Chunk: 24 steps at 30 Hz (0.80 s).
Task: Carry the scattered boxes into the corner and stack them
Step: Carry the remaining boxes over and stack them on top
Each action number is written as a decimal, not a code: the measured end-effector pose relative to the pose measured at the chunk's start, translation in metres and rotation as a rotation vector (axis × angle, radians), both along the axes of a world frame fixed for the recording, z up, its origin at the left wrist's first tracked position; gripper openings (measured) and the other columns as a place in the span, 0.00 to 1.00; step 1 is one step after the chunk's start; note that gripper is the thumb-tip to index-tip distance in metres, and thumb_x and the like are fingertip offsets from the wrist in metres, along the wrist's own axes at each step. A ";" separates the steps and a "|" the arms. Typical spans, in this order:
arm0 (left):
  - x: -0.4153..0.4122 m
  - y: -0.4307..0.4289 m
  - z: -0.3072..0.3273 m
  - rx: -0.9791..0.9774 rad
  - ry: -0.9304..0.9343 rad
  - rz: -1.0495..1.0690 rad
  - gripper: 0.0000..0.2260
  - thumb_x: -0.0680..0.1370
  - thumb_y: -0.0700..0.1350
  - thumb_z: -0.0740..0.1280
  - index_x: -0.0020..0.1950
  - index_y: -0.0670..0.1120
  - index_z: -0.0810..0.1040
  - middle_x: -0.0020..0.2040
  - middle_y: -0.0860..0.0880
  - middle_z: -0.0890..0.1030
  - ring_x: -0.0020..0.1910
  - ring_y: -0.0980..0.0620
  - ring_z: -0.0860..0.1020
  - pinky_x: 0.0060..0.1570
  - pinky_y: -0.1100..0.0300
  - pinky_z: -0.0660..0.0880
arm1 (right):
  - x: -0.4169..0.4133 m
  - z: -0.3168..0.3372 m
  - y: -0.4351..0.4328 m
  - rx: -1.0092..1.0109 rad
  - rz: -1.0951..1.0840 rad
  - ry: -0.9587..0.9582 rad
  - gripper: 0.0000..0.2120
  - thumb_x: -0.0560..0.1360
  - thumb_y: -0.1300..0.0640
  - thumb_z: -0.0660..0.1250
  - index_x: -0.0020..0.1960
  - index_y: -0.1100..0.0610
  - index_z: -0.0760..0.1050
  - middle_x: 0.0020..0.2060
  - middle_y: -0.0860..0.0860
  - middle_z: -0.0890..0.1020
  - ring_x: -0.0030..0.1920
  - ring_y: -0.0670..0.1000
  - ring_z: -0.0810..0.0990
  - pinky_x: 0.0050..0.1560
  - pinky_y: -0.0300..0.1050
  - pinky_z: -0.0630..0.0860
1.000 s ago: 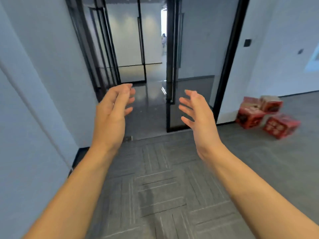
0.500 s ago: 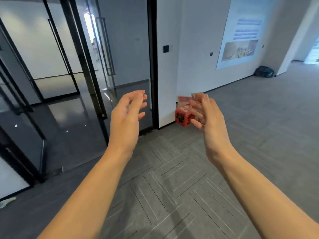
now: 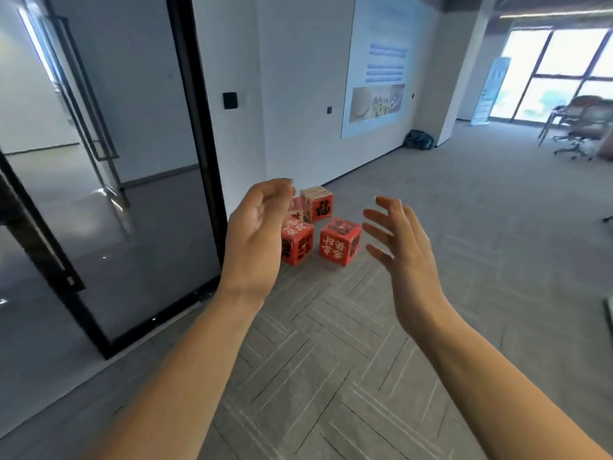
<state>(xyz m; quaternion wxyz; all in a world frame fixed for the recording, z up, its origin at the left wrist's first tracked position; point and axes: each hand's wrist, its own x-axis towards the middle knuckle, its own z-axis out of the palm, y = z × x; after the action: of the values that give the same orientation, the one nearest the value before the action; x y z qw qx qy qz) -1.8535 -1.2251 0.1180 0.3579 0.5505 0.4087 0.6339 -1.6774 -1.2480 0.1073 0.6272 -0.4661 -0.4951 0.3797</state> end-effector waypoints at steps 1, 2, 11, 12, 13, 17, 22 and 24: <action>0.007 0.023 -0.001 -0.002 0.002 -0.009 0.21 0.79 0.62 0.63 0.64 0.51 0.81 0.59 0.58 0.85 0.61 0.61 0.82 0.68 0.53 0.77 | 0.006 -0.001 0.020 -0.007 -0.006 -0.006 0.28 0.74 0.31 0.57 0.66 0.43 0.75 0.61 0.42 0.83 0.62 0.41 0.81 0.62 0.43 0.78; 0.015 0.045 -0.002 -0.004 0.008 -0.022 0.20 0.80 0.62 0.63 0.64 0.51 0.81 0.59 0.58 0.85 0.61 0.61 0.82 0.67 0.53 0.78 | 0.012 -0.001 0.039 -0.011 -0.014 -0.012 0.27 0.74 0.31 0.57 0.66 0.43 0.75 0.61 0.42 0.83 0.61 0.40 0.82 0.62 0.43 0.77; 0.113 0.257 -0.033 -0.025 0.022 -0.129 0.16 0.82 0.61 0.64 0.62 0.53 0.81 0.59 0.55 0.84 0.63 0.54 0.82 0.65 0.56 0.79 | 0.111 -0.031 0.233 -0.032 -0.078 -0.019 0.31 0.75 0.30 0.56 0.71 0.45 0.73 0.63 0.42 0.81 0.61 0.39 0.81 0.64 0.44 0.76; 0.127 0.281 -0.037 -0.032 0.020 -0.124 0.16 0.81 0.61 0.64 0.62 0.53 0.81 0.60 0.55 0.84 0.63 0.53 0.82 0.67 0.52 0.78 | 0.127 -0.035 0.257 -0.035 -0.083 -0.017 0.31 0.75 0.30 0.56 0.71 0.45 0.73 0.63 0.42 0.81 0.62 0.40 0.81 0.65 0.44 0.76; 0.142 0.305 -0.040 -0.037 0.018 -0.118 0.16 0.82 0.60 0.64 0.62 0.53 0.81 0.60 0.55 0.84 0.63 0.54 0.82 0.68 0.50 0.77 | 0.144 -0.037 0.280 -0.037 -0.090 -0.013 0.31 0.76 0.31 0.56 0.71 0.46 0.73 0.63 0.42 0.81 0.62 0.41 0.81 0.65 0.45 0.76; 0.205 0.400 -0.039 -0.067 0.024 -0.075 0.17 0.83 0.60 0.64 0.65 0.52 0.81 0.61 0.55 0.84 0.63 0.56 0.82 0.70 0.47 0.77 | 0.213 -0.032 0.377 -0.047 -0.086 -0.017 0.29 0.75 0.30 0.56 0.70 0.44 0.73 0.64 0.42 0.80 0.65 0.42 0.80 0.68 0.48 0.76; 0.267 0.509 -0.021 -0.059 0.059 -0.022 0.22 0.79 0.64 0.62 0.66 0.54 0.80 0.63 0.56 0.83 0.65 0.56 0.81 0.70 0.48 0.76 | 0.280 -0.016 0.489 -0.046 -0.076 -0.026 0.28 0.74 0.29 0.56 0.68 0.42 0.73 0.64 0.41 0.80 0.66 0.44 0.79 0.71 0.51 0.75; 0.287 0.553 -0.020 -0.049 0.074 -0.020 0.23 0.78 0.65 0.61 0.66 0.54 0.80 0.64 0.57 0.83 0.65 0.56 0.81 0.70 0.48 0.76 | 0.302 -0.013 0.531 -0.036 -0.073 -0.025 0.26 0.75 0.29 0.55 0.66 0.40 0.73 0.64 0.41 0.80 0.66 0.43 0.79 0.71 0.52 0.75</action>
<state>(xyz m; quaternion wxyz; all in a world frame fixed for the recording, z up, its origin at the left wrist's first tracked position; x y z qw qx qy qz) -1.5670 -0.6718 0.0983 0.3622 0.5685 0.4316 0.5995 -1.3757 -0.7168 0.0941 0.6258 -0.5000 -0.4787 0.3594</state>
